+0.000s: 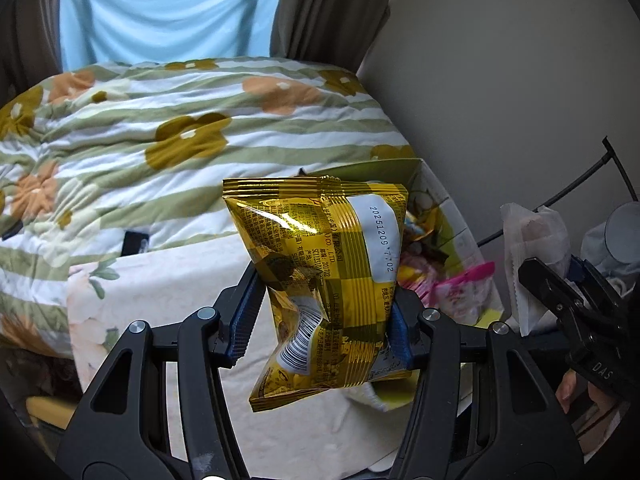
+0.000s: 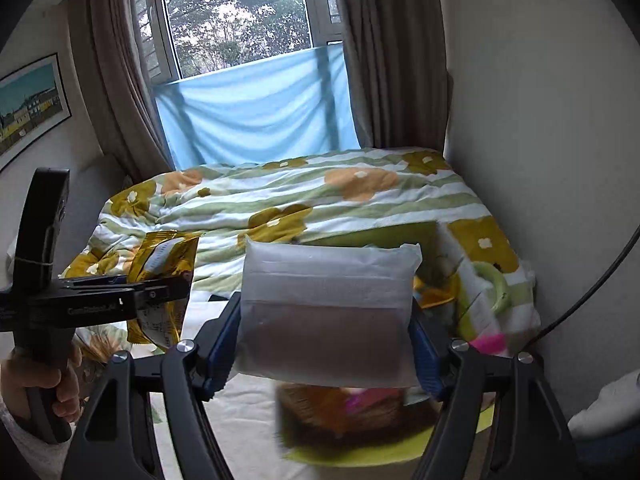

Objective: Organize snacks
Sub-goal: 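Carry both items into the cardboard box and open both tools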

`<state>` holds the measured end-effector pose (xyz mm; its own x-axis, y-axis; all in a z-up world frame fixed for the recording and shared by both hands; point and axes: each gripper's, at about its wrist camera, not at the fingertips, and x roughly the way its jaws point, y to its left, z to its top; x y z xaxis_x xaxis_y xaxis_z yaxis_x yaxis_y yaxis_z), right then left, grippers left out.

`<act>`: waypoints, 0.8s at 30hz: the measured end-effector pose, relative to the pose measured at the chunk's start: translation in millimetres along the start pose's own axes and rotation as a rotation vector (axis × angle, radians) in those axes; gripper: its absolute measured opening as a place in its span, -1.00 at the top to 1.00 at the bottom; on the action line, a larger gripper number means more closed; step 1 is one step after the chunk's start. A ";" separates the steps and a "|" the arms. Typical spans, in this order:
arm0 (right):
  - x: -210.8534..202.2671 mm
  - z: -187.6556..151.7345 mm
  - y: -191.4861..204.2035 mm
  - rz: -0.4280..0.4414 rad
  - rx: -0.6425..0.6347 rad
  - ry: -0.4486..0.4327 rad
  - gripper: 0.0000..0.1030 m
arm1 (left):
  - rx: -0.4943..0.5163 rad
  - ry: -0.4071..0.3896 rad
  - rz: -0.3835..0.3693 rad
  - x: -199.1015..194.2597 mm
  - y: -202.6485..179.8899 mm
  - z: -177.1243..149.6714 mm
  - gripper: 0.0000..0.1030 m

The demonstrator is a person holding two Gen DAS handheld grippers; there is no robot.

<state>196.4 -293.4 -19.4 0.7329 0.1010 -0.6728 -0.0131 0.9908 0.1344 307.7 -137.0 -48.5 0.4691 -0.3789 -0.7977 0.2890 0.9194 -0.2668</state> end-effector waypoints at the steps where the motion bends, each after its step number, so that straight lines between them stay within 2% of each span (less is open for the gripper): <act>1: -0.2 5.5 -12.6 0.002 -0.008 -0.001 -0.35 | -0.001 0.000 0.003 5.8 -12.3 3.3 0.00; 6: 5.5 30.1 -70.8 0.029 -0.037 -0.011 -0.35 | -0.016 0.018 0.006 48.0 -76.7 18.2 0.00; 11: 19.7 45.7 -114.0 0.052 -0.043 0.006 -0.35 | -0.050 0.084 -0.001 98.1 -125.6 19.1 0.00; 12: 22.7 48.4 -121.4 0.057 -0.041 0.010 -0.35 | -0.061 0.096 -0.002 106.4 -133.1 18.7 -0.08; 14: 29.9 53.3 -135.0 0.068 -0.035 0.020 -0.35 | -0.060 0.116 -0.010 118.7 -145.5 16.0 -0.39; 15: 33.3 55.0 -138.9 0.074 -0.033 0.025 -0.35 | -0.052 0.115 0.000 121.1 -150.3 14.0 -0.77; 16: 35.3 56.0 -144.1 0.080 -0.032 0.031 -0.35 | -0.043 0.106 0.018 122.0 -153.9 12.0 -1.00; 18: 43.2 56.8 -150.2 0.095 -0.029 0.041 -0.35 | -0.028 0.083 0.050 118.5 -156.7 7.4 -0.99; 24: 65.7 48.6 -151.9 0.139 -0.046 0.100 -0.35 | -0.038 0.086 0.088 105.3 -138.1 -5.9 -0.99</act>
<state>279.6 -441.6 -48.7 0.6508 0.2432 -0.7193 -0.1421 0.9696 0.1992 312.3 -303.2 -98.9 0.4177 -0.2873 -0.8620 0.2168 0.9528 -0.2126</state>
